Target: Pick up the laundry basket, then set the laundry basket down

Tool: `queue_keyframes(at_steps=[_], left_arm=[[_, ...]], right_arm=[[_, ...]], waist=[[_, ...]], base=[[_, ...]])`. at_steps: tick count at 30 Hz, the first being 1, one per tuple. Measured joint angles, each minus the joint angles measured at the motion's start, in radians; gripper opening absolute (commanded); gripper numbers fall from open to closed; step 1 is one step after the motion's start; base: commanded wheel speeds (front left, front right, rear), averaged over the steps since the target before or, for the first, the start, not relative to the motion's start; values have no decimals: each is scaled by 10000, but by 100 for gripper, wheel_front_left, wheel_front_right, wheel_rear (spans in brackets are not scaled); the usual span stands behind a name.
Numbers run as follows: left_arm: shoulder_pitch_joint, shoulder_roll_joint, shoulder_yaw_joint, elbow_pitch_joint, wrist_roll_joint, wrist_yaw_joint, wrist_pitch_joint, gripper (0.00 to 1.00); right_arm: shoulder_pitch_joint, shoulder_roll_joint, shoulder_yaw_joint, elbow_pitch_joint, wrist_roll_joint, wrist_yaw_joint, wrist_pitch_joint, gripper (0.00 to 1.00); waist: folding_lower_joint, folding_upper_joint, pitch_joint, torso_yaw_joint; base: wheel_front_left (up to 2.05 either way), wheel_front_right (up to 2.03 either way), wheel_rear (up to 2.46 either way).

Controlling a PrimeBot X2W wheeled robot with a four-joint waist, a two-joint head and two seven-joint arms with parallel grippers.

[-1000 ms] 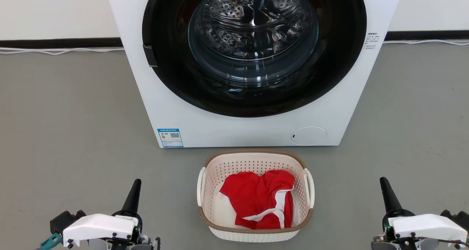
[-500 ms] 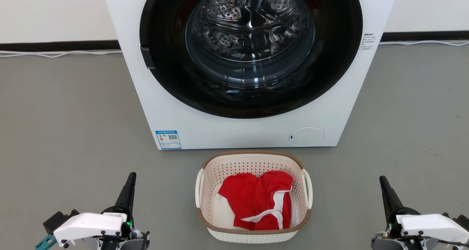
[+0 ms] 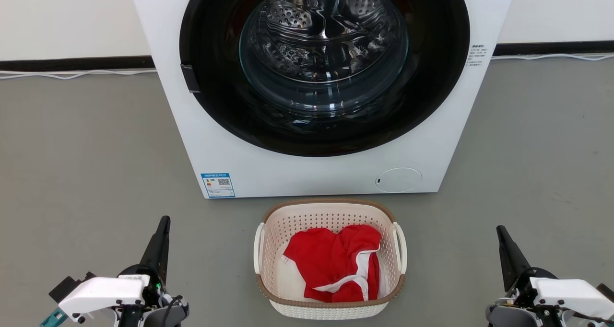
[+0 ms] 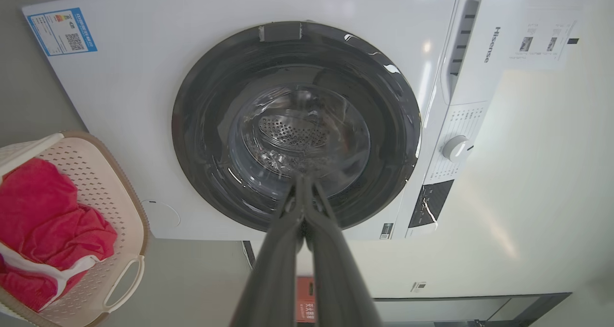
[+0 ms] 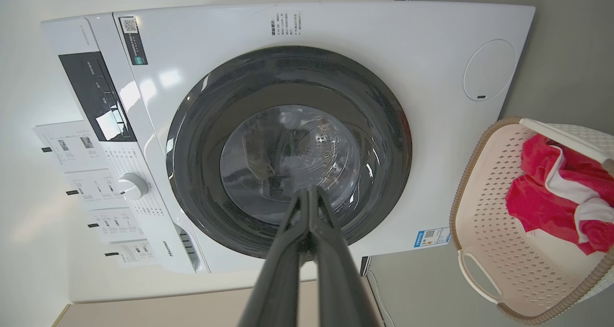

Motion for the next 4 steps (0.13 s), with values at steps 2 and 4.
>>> queue_keyframes(at_steps=[2,4], left_arm=[[0,-2,23,-40,-151,-38,4,0],[0,-2,27,-48,-178,-77,4,0]], right_arm=[[-1,0,-4,-6,192,0,23,0],[-2,0,-6,-8,194,0,23,0]], waist=[[0,0,-2,-3],[0,0,-2,-3]], base=[[0,0,0],[0,0,0]])
